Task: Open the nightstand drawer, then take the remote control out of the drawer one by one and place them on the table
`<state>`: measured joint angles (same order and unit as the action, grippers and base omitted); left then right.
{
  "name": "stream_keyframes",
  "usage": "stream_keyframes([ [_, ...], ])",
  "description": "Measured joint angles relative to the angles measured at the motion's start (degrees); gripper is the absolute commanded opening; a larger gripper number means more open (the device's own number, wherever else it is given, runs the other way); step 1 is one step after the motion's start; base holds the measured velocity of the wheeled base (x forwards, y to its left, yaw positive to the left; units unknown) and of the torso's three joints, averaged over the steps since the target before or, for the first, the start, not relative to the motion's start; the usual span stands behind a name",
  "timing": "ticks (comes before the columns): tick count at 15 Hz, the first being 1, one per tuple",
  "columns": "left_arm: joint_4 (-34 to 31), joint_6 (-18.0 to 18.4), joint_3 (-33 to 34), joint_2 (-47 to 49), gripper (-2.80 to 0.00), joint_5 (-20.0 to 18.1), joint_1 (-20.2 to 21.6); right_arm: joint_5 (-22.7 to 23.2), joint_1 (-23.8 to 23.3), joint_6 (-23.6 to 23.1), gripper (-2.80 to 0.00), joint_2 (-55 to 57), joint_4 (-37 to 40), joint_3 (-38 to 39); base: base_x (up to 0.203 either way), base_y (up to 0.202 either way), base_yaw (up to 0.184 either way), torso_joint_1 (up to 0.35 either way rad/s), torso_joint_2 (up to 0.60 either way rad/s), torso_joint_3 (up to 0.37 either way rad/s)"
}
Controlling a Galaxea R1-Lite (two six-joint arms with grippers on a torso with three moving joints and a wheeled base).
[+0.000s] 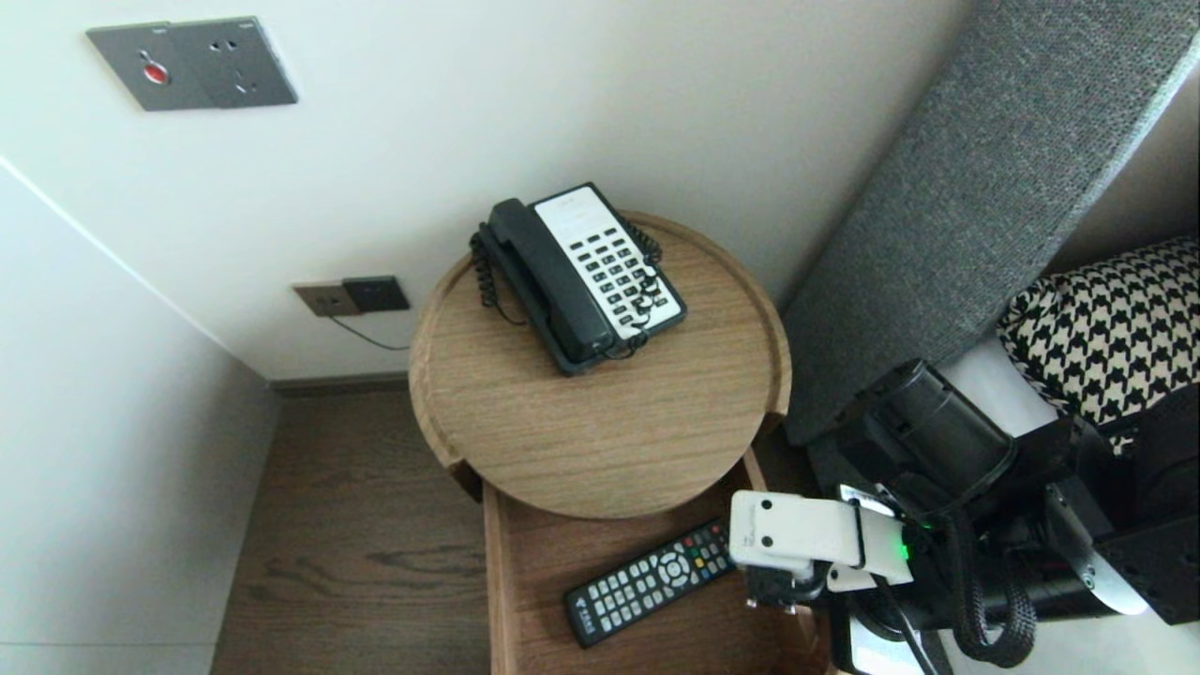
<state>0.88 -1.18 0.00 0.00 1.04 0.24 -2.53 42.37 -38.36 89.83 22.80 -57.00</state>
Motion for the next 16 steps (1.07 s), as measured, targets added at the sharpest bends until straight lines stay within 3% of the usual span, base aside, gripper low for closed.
stream_keyframes([
  [4, 0.0, 0.0, 0.0, 0.0, -2.80, 0.0, 0.0, -4.9, 2.0, -5.8, -2.80, -0.5, -0.8, 0.9, 0.000, 0.000, 0.000, 0.000, 0.00, 0.000],
  [8, 0.0, 0.0, 0.0, 0.0, -2.80, 0.0, 0.0, -5.8, 3.5, -10.9, -2.80, 0.1, -9.0, 3.4, 0.000, 0.000, 0.000, 0.000, 0.00, 0.000],
  [10, 0.0, 0.0, 0.0, 0.0, -2.80, 0.0, 0.0, -5.9, 3.7, -14.0, -2.80, 0.5, -9.6, 3.6, 0.000, 0.000, 0.000, 0.000, 0.00, 0.000],
  [16, 0.0, 0.0, 0.0, 0.0, -2.80, 0.0, 0.0, -5.5, 3.8, -16.3, -2.80, 3.1, -9.7, 3.2, 0.000, 0.000, 0.000, 0.000, 0.00, 0.000],
])
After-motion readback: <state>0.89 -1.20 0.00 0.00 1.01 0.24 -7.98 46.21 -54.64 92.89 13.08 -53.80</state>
